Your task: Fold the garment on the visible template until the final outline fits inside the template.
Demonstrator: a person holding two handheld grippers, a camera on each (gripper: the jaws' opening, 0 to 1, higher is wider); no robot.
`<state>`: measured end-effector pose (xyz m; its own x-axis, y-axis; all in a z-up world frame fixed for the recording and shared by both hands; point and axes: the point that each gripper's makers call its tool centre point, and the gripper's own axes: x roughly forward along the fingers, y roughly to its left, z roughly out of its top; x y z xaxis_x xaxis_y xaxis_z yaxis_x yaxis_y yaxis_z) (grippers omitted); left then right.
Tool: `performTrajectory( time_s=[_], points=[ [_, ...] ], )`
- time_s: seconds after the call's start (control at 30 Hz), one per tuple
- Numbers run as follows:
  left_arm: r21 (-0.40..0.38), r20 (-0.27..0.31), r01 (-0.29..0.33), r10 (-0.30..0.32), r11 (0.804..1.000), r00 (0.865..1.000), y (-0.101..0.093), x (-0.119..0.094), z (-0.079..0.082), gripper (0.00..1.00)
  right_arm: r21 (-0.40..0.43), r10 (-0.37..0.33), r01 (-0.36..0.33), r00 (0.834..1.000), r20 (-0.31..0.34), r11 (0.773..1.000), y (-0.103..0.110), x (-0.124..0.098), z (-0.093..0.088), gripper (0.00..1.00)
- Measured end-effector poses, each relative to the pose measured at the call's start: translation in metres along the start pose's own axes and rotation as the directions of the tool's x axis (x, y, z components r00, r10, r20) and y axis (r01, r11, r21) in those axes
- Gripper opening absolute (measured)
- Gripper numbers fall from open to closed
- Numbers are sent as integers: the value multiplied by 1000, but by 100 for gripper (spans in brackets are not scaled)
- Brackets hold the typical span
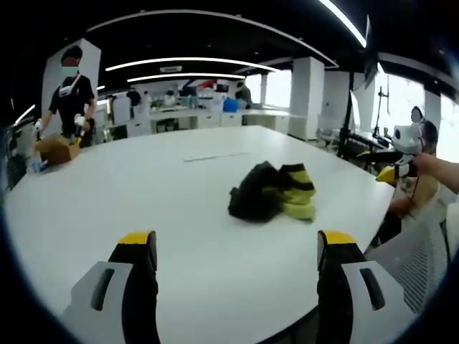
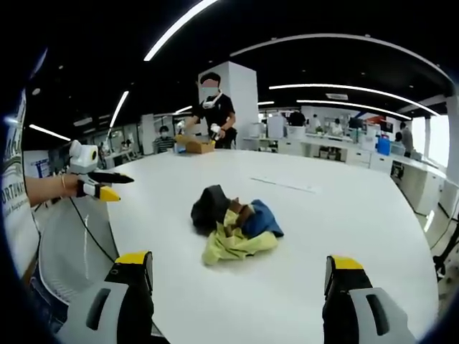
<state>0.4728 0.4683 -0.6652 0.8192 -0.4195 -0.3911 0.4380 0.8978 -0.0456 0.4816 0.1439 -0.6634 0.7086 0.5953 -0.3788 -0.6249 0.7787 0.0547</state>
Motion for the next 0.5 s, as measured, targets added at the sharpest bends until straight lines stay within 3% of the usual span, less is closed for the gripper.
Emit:
performTrajectory(
  time_s=[0.27, 0.5],
  points=[
    [13, 1, 24, -24, 1000, 1000, -3, 2, 2, 85, -10, 14, -14, 1000, 9, 1000, 1, 4, 2, 95],
    [62, 9, 79, -80, 995, 997, -10, 11, 8, 73, -25, 29, -29, 999, 34, 999, -1, 14, 9, 80]
  ],
)
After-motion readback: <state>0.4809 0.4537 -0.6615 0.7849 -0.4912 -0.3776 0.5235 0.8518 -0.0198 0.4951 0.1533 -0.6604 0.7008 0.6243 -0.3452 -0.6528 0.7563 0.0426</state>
